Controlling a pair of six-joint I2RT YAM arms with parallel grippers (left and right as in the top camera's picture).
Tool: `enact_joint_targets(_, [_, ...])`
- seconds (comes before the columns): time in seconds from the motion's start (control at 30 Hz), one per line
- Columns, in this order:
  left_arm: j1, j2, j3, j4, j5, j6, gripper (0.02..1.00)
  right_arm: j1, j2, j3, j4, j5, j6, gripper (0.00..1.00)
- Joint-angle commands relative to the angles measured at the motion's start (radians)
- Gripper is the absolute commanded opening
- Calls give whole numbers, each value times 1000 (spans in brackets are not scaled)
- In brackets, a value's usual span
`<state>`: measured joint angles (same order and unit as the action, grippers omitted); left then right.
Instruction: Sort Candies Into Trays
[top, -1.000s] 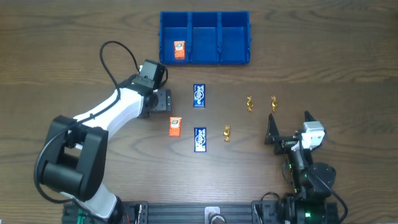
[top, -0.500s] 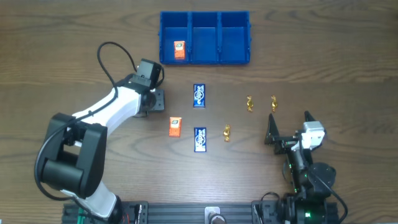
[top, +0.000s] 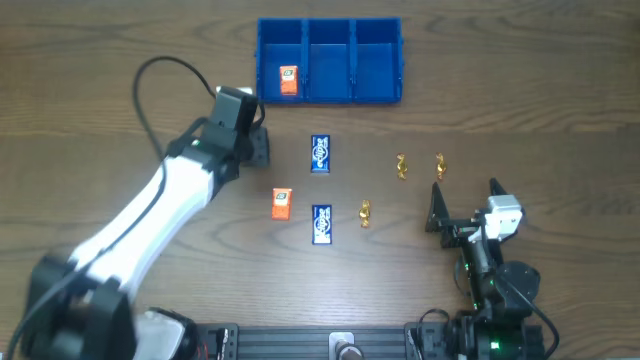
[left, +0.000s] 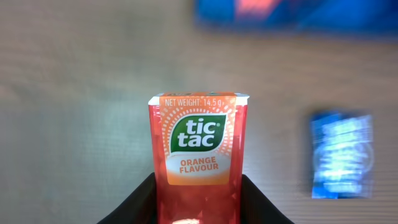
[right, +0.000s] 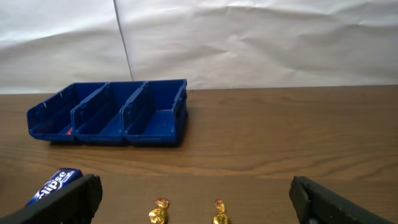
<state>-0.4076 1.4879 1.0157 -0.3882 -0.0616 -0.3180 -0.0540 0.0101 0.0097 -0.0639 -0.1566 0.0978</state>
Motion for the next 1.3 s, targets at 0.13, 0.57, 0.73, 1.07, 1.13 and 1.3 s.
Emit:
enact_joint_targets(0.13, [-84,-21,420,-176,-195,-18,301,0,-7,-2,-4,6,6,1000])
enact_joint_targets(0.57, [5,604,975,-370,-66,-64,323,0,-7,-2,-4,6,6,998])
enact_joint_targets(0.73, [28,668,975,-372,-38,-64,321,0,-7,-2,-4,6,6,998])
enact_joint_targets(1.07, [25,696,975,-346,-23,-45,465,0,-7,-2,-4,6,6,1000])
enact_joint_targets(1.13, [19,690,975,-347,-24,-45,730,0,-7,-2,-4,6,5,1000])
enact_joint_targets(1.3, [-46,522,888,-333,-108,-50,847,-1,-7,-2,-4,6,6,1000])
